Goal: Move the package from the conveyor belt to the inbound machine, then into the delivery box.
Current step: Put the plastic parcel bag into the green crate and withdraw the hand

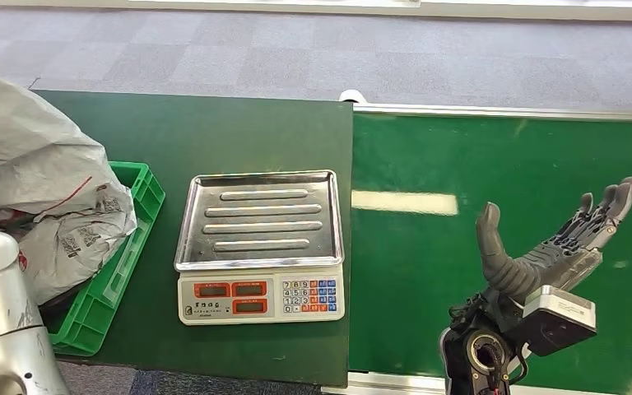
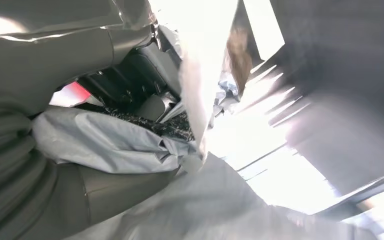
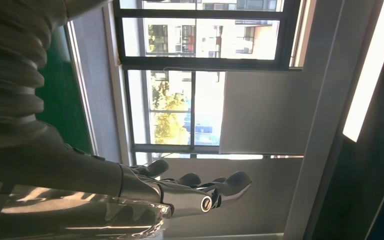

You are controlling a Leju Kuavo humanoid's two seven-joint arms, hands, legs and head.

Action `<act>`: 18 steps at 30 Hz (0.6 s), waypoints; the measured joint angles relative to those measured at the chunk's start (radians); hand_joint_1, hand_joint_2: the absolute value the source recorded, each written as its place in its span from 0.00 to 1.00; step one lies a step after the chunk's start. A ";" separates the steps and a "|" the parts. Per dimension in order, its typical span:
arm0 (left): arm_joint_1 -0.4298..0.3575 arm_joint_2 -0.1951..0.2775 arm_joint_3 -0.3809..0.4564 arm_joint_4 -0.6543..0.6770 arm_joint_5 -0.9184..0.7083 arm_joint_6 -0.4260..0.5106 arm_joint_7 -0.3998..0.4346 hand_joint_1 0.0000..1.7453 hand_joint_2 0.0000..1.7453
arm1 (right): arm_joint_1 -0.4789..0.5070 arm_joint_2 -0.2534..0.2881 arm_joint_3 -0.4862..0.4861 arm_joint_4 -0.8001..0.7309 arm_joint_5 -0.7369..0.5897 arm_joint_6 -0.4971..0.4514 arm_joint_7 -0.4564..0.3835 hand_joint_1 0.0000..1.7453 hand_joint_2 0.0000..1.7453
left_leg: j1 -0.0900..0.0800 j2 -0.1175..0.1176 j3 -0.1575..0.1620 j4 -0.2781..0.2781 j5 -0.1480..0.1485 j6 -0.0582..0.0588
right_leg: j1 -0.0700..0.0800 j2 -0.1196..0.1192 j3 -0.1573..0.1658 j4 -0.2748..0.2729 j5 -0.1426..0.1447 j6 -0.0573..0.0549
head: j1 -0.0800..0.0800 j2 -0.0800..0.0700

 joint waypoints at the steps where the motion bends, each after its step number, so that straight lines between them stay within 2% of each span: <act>1: -0.024 0.032 -0.016 0.079 -0.057 -0.046 0.076 1.00 1.00 | 0.000 -0.001 0.000 0.000 0.000 0.002 0.002 0.00 1.00 | 0.000 0.000 0.000 0.000 0.000 -0.001 | 0.000 0.000 0.000 0.000 0.000 0.000 | 0.000 0.000; 3: -0.084 0.095 -0.051 0.255 -0.145 -0.135 0.177 1.00 1.00 | -0.002 -0.002 0.000 0.001 0.001 0.010 0.009 0.00 1.00 | 0.001 0.000 0.000 0.000 0.001 -0.001 | 0.001 0.000 0.000 0.000 0.001 -0.001 | 0.000 0.000; 5: -0.146 0.149 -0.087 0.425 -0.211 -0.206 0.241 1.00 1.00 | -0.005 -0.002 -0.001 0.004 0.003 0.019 0.017 0.00 1.00 | 0.001 0.002 0.000 0.000 0.001 -0.002 | 0.001 0.002 0.001 0.001 0.002 -0.003 | 0.000 0.000; 9: -0.233 0.209 -0.155 0.668 -0.319 -0.298 0.362 1.00 1.00 | -0.014 -0.002 -0.002 0.011 0.009 0.035 0.028 0.00 1.00 | 0.000 0.006 0.000 0.000 0.001 -0.002 | 0.000 0.006 0.000 0.001 0.003 -0.003 | 0.000 0.000; 13: -0.282 0.239 -0.206 0.809 -0.376 -0.330 0.436 1.00 1.00 | -0.028 -0.002 0.004 0.021 0.014 0.039 0.037 0.00 1.00 | 0.000 0.006 0.000 0.000 0.001 -0.002 | 0.000 0.006 0.000 0.001 0.003 -0.003 | 0.000 0.000; 18: -0.320 0.269 -0.247 0.903 -0.450 -0.393 0.535 1.00 1.00 | -0.040 -0.002 0.012 0.031 0.023 0.040 0.050 0.00 1.00 | 0.000 0.008 0.002 0.000 0.000 -0.003 | 0.000 0.008 0.000 0.002 0.002 -0.003 | 0.000 0.000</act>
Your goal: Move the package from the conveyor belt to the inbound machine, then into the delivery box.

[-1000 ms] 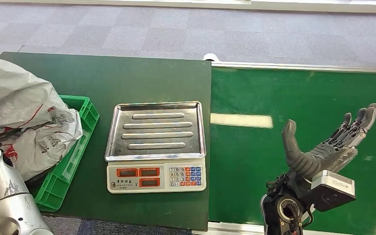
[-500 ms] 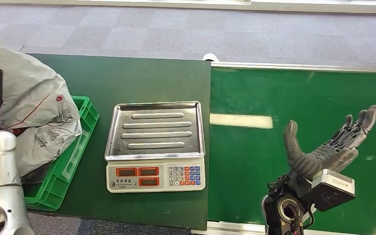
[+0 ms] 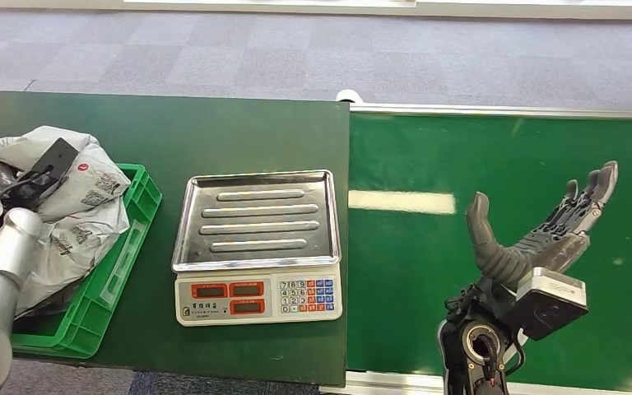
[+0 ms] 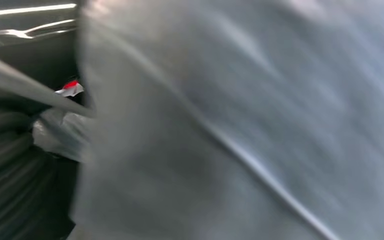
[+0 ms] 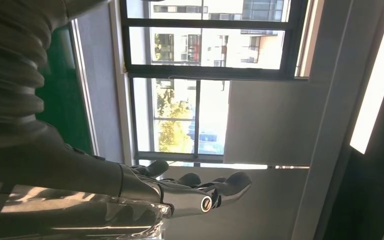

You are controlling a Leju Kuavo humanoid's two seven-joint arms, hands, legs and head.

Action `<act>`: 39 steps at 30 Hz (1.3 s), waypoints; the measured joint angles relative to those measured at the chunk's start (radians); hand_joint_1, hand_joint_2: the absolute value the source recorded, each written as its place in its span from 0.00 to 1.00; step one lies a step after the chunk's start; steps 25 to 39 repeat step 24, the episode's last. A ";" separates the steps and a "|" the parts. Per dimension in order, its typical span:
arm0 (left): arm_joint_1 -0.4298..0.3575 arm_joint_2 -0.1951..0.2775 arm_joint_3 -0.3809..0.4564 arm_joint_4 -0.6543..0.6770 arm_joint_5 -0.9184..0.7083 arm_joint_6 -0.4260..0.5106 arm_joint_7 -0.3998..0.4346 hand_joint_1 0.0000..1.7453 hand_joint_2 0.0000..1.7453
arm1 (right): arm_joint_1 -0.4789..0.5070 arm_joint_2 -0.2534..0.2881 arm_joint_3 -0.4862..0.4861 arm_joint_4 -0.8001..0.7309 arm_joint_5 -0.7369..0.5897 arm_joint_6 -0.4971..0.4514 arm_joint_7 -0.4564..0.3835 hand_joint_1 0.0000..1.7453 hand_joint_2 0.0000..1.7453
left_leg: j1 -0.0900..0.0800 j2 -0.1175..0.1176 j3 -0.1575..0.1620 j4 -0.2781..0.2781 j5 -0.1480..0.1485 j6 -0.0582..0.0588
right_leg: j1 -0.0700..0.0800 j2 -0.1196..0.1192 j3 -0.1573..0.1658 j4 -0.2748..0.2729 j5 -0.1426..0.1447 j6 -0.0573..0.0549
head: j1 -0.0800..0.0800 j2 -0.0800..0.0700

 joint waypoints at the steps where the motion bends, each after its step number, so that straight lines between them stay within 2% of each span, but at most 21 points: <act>1: -0.007 0.006 -0.007 0.014 -0.015 -0.021 0.019 1.00 1.00 | -0.001 0.000 0.002 0.002 0.001 0.000 0.003 0.00 1.00 | 0.000 0.001 0.000 0.000 0.000 0.000 | 0.000 0.001 0.000 0.000 0.000 0.000 | 0.000 0.000; 5: -0.022 0.027 -0.025 0.053 -0.039 -0.069 0.049 0.99 1.00 | -0.005 0.000 0.009 0.009 0.003 0.000 0.006 0.00 1.00 | 0.000 0.002 0.002 0.000 0.000 -0.001 | 0.000 0.002 0.000 0.001 0.000 0.000 | 0.000 0.000; 9: -0.024 0.033 -0.030 0.069 -0.026 -0.040 0.043 0.01 1.00 | -0.006 0.000 0.012 0.013 0.005 -0.004 0.008 0.00 1.00 | 0.000 0.002 0.002 0.000 0.000 -0.001 | 0.000 0.003 0.001 0.001 0.000 0.000 | 0.000 0.000; 11: -0.012 0.032 -0.021 0.069 -0.004 0.053 0.010 0.00 1.00 | -0.005 0.000 0.013 0.013 0.010 -0.007 0.010 0.00 1.00 | 0.000 0.002 0.002 0.000 0.000 -0.001 | 0.000 0.003 0.000 0.001 0.000 0.000 | 0.000 0.000; 12: 0.000 0.030 -0.011 0.064 0.016 0.132 -0.030 0.00 1.00 | -0.004 0.000 0.013 0.013 0.013 -0.010 0.012 0.00 1.00 | 0.000 0.002 0.002 0.000 0.000 -0.001 | 0.000 0.003 0.000 0.001 0.000 0.000 | 0.000 0.000; 14: 0.043 0.023 0.024 0.032 0.096 0.315 -0.176 0.00 1.00 | -0.001 0.000 0.013 0.013 0.016 -0.018 0.014 0.00 1.00 | 0.000 0.002 0.002 0.000 0.000 -0.001 | 0.000 0.003 -0.001 0.001 0.000 0.000 | 0.000 0.000; 16: 0.106 0.005 0.079 -0.047 0.233 0.441 -0.363 0.00 1.00 | 0.004 0.000 0.012 0.013 0.015 -0.027 0.013 0.00 1.00 | 0.000 0.002 0.002 0.000 0.000 -0.001 | 0.000 0.003 -0.001 0.001 0.000 0.000 | 0.000 0.000; 18: 0.179 -0.023 0.144 -0.166 0.363 0.480 -0.511 0.00 1.00 | 0.009 0.000 0.010 0.013 0.009 -0.033 0.008 0.00 1.00 | 0.000 0.003 0.002 0.000 -0.001 -0.001 | 0.000 0.003 -0.002 0.001 -0.001 -0.001 | 0.000 0.000; 20: 0.247 -0.054 0.200 -0.286 0.421 0.486 -0.580 0.00 1.00 | 0.013 -0.001 0.008 0.013 0.003 -0.038 0.002 0.00 1.00 | 0.000 0.003 0.001 0.000 -0.002 -0.002 | 0.000 0.004 -0.003 0.001 -0.001 -0.001 | 0.000 0.000; 24: 0.324 -0.089 0.263 -0.430 0.433 0.487 -0.598 0.00 1.00 | 0.015 -0.002 0.005 0.013 0.001 -0.040 0.000 0.00 1.00 | 0.000 0.003 0.000 0.000 -0.002 -0.002 | 0.000 0.004 -0.003 0.001 -0.001 -0.001 | 0.000 0.000; 39: 0.324 -0.089 0.263 -0.430 0.433 0.487 -0.598 0.00 1.00 | 0.015 -0.002 0.005 0.013 0.001 -0.040 0.000 0.00 1.00 | 0.000 0.003 0.000 0.000 -0.002 -0.002 | 0.000 0.004 -0.003 0.001 -0.001 -0.001 | 0.000 0.000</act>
